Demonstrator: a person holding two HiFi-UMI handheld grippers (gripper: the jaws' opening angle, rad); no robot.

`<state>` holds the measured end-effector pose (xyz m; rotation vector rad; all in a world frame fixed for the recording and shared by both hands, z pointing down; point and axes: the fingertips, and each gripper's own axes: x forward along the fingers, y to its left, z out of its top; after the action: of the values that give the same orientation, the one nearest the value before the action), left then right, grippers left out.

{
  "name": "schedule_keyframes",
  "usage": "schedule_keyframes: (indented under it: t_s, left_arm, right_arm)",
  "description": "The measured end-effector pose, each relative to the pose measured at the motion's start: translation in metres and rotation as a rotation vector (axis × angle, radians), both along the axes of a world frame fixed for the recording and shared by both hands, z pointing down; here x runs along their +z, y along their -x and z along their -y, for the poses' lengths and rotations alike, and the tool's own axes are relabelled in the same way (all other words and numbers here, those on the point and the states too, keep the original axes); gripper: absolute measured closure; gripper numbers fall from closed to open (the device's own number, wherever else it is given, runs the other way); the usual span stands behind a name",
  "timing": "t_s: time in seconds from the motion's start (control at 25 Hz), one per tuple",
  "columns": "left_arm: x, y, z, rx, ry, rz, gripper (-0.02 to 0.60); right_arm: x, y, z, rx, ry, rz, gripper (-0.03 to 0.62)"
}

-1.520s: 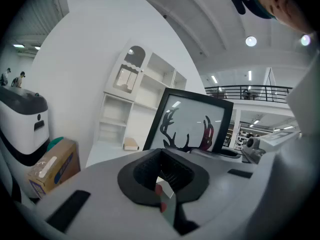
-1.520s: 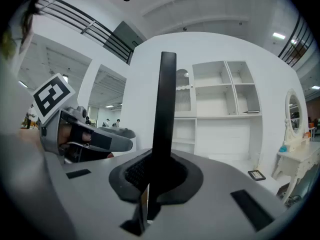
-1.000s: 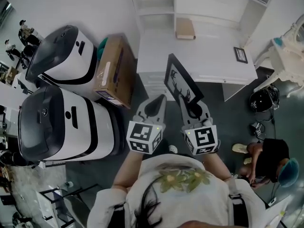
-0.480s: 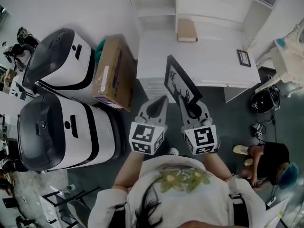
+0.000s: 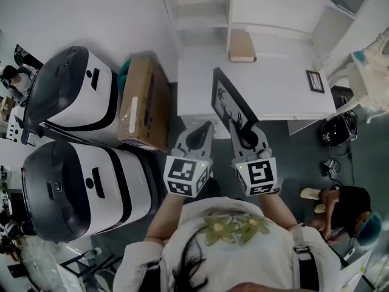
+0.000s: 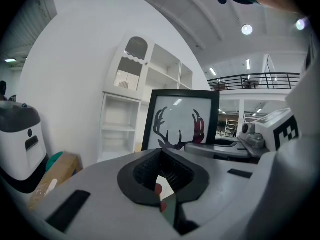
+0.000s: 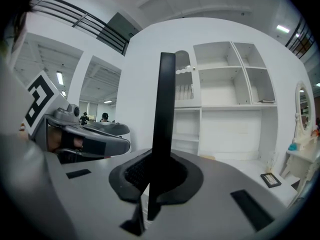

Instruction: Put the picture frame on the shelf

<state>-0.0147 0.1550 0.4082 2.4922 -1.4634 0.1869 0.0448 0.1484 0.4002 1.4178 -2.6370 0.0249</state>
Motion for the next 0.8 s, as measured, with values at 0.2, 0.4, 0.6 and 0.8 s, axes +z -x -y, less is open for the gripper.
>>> schedule_keyframes:
  t_s: [0.2,0.4,0.6,0.8]
  left_arm:
    - [0.000,0.020,0.031,0.025,0.003,-0.013,0.554]
    - [0.006,0.036,0.055,0.058,0.016,-0.028,0.554]
    - [0.017,0.043,0.071,0.095,0.036,-0.039,0.554]
    - [0.023,0.046,0.072,0.124,0.047,-0.053,0.554]
  right_arm:
    - [-0.002,0.017,0.029,0.034,-0.006,-0.015,0.554]
    - [0.002,0.031,0.053,0.075,0.002,-0.030,0.556]
    - [0.010,0.040,0.066,0.108,0.025,-0.036,0.556]
    - [0.017,0.046,0.069,0.117,0.047,-0.057,0.556]
